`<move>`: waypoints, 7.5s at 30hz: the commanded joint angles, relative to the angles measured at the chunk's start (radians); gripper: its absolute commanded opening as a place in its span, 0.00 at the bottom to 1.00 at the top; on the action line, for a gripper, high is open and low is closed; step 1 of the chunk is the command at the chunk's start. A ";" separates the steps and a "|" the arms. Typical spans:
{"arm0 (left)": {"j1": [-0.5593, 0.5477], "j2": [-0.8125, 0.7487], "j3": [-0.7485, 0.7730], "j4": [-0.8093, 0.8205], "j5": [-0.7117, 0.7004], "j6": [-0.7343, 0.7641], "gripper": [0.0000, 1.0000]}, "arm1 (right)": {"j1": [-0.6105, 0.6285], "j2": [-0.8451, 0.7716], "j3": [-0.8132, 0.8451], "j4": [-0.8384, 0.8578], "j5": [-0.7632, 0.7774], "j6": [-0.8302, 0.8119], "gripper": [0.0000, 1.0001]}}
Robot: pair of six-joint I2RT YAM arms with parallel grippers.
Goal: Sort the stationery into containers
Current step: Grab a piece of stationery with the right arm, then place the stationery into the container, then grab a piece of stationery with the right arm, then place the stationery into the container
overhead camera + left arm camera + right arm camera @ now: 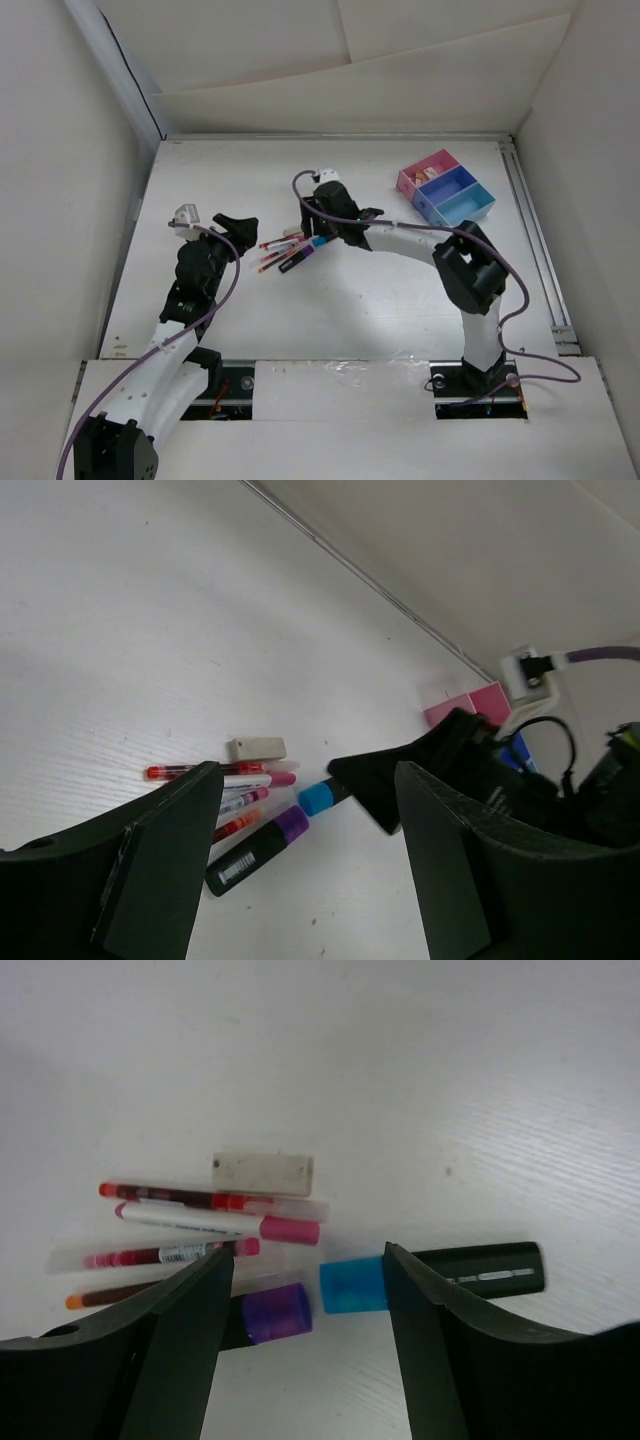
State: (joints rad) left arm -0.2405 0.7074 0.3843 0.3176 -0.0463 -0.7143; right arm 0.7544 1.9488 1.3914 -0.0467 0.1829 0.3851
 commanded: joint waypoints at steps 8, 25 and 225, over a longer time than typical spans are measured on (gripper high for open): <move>-0.002 -0.048 0.025 0.037 -0.023 0.015 0.66 | 0.075 0.188 0.215 -0.048 0.029 -0.045 0.87; -0.002 -0.180 0.019 -0.060 -0.164 -0.037 0.66 | 0.094 0.368 0.448 -0.177 0.084 -0.054 0.73; -0.002 -0.045 0.031 0.028 0.011 -0.014 0.69 | -0.771 -0.174 -0.055 0.015 -0.052 0.336 0.30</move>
State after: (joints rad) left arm -0.2405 0.6701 0.3832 0.3058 -0.0521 -0.7410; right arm -0.0074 1.7828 1.2884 -0.0952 0.1783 0.7040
